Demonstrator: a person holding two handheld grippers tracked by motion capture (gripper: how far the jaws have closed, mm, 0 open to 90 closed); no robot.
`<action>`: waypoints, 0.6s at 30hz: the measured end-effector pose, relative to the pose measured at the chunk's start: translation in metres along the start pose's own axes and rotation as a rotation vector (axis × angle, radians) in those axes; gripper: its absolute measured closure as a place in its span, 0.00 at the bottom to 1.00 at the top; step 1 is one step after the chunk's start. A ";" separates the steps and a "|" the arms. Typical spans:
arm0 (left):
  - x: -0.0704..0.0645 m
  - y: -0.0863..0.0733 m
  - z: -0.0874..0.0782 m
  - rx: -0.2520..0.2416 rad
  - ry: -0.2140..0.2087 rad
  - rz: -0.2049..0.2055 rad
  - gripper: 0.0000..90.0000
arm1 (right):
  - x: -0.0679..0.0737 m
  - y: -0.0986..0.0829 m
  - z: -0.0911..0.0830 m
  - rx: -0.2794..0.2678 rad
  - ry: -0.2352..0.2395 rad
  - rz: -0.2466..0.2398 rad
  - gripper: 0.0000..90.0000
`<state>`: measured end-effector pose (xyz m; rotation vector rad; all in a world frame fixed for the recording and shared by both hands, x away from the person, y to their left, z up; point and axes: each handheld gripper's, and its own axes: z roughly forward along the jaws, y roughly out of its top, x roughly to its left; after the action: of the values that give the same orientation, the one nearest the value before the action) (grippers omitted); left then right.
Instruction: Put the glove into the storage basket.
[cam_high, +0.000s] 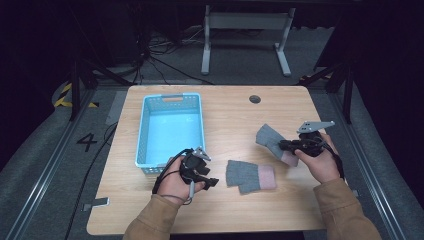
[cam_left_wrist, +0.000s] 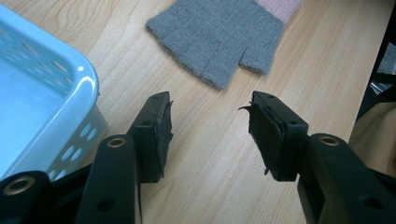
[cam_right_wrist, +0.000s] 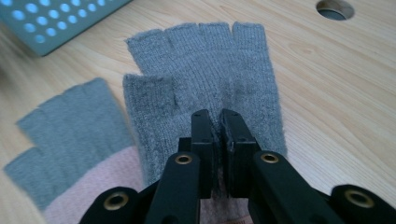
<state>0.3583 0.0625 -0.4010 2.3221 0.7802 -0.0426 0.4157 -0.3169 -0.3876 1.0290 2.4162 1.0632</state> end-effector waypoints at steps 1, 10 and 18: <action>0.000 0.000 0.000 0.001 0.000 0.001 0.55 | 0.003 0.001 -0.001 0.000 0.008 -0.010 0.95; -0.004 0.004 0.000 0.001 -0.006 0.014 0.54 | 0.018 0.008 -0.007 0.002 0.081 -0.056 0.94; -0.002 0.006 0.002 0.005 -0.007 0.016 0.54 | 0.033 0.011 -0.007 0.021 0.139 -0.107 0.94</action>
<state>0.3605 0.0569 -0.3990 2.3317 0.7589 -0.0455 0.3944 -0.2922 -0.3747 0.8469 2.5653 1.1074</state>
